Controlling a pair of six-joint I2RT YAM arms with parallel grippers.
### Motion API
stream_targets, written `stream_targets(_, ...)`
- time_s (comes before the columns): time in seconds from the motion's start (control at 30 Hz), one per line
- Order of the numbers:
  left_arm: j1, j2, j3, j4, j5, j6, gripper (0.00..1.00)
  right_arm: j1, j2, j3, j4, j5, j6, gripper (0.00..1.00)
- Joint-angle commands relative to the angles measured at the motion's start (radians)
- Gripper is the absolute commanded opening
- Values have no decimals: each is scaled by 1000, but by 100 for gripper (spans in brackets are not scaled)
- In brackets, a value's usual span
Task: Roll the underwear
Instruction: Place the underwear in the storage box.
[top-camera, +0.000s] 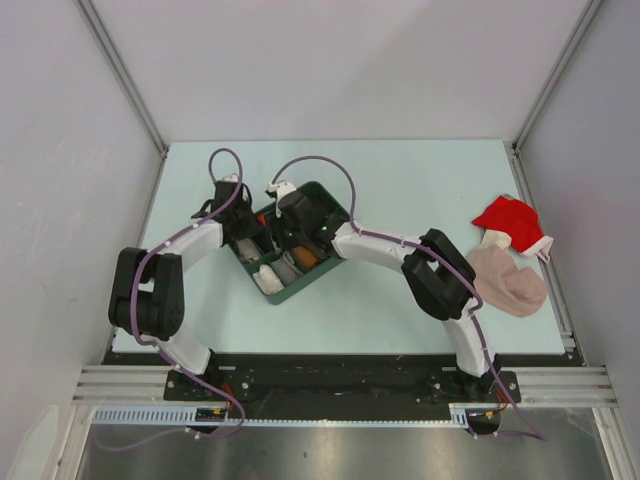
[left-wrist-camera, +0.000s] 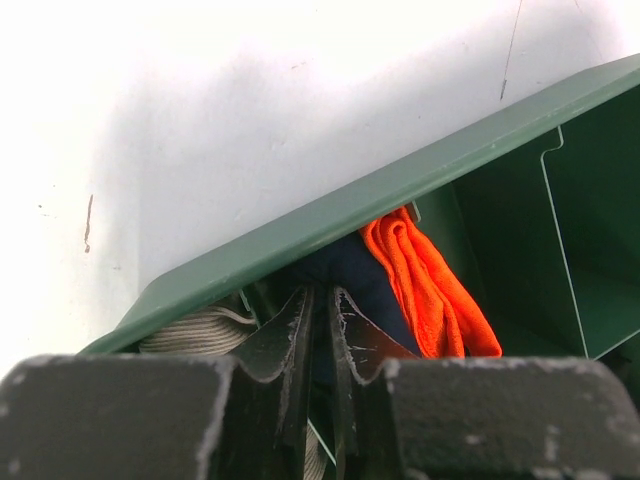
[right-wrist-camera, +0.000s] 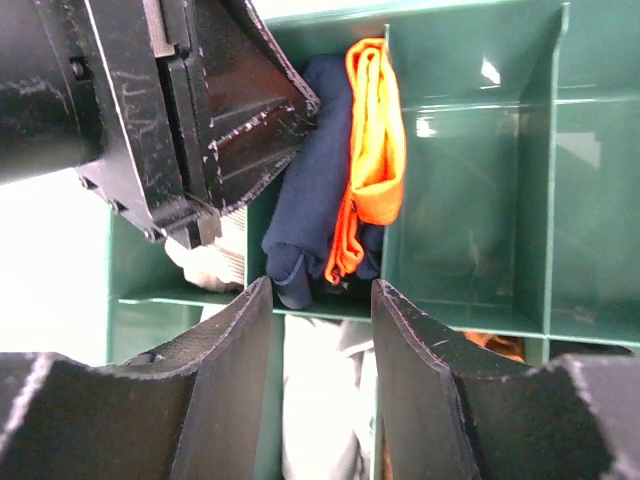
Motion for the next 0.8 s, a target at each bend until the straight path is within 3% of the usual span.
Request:
stream_targets(0.0,5,30,31,17,-14,26,16,-15,-93,-20,-9,0,-40,48)
stream_targets(0.43,5,-39,46,-10,6,31,17,-84,-196,-60,16,-53,-96,42)
stream_targets(0.5,3,-52,53,-15,9,31,16,-96,-178,-55,31,-89,-93,37)
stream_targets(0.6,0,-58,57,-18,12,31,17,-104,-132,-38,46,-133,-83,17)
stream_targets(0.77,-8,-61,62,-18,21,25,17,-99,-54,8,71,-205,-61,12)
